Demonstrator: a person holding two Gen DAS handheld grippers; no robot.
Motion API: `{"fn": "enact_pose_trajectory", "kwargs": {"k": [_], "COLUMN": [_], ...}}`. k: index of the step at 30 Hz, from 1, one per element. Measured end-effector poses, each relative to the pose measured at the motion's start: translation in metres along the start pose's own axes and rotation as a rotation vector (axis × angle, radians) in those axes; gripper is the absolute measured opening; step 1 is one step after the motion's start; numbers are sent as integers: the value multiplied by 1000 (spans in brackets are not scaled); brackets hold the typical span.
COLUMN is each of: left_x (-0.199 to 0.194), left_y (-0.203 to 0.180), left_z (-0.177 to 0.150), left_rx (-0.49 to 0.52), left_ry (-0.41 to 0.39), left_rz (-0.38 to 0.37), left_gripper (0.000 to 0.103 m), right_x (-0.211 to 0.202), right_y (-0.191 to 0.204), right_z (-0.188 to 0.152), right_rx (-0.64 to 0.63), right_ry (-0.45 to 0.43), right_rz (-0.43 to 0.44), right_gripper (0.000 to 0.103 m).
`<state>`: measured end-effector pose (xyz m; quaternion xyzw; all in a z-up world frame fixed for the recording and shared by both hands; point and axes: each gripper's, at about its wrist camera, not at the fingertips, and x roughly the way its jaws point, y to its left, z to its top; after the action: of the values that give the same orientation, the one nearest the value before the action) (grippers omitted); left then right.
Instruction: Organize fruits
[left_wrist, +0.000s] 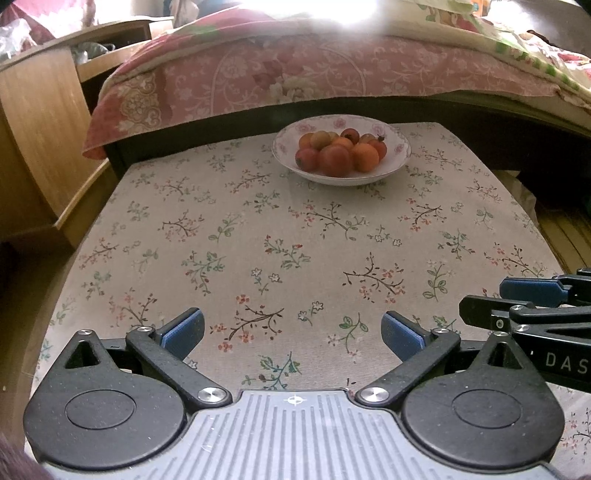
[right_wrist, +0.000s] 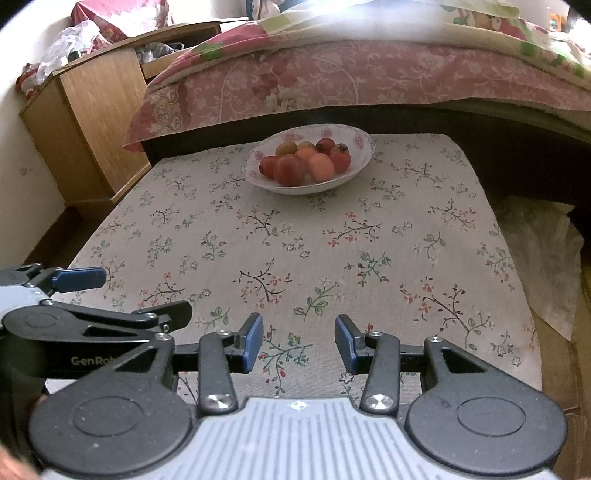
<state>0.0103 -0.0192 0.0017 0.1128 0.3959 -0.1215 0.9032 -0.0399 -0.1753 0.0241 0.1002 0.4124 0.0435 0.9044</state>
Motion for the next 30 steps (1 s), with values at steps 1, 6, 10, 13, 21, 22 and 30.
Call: {"fn": "enact_pose_trajectory", "kwargs": {"k": [1,6,10,13,21,22,30], "left_x": [0,1,2,2,4,4,3], "left_y": [0,1,2,-1,-1,-1,-4], "left_z": [0,0,1,3,2,2,2], "left_rx": [-3,-13,-31,-15,-18,-17,-8], "left_ry": [5,14,41,44,49,47,36], "left_rz": [-1,-1,-8,10,10,11,21], "left_gripper": [103,102,102,102,103,103,103], "right_x": [0,1,1,2,3,3,2], "right_y": [0,0,-1,-1,-2,-3,-2], "right_z": [0,-1,-1,-1,-1,-2,-1], "right_rx": [-1,1,6,10,13,14,15], "right_ry": [1,1,-1,0,3,3,3], "right_rz": [0,0,0,-3,-1,-1,0], "right_gripper": [43,43,43,43,43,43,43]}}
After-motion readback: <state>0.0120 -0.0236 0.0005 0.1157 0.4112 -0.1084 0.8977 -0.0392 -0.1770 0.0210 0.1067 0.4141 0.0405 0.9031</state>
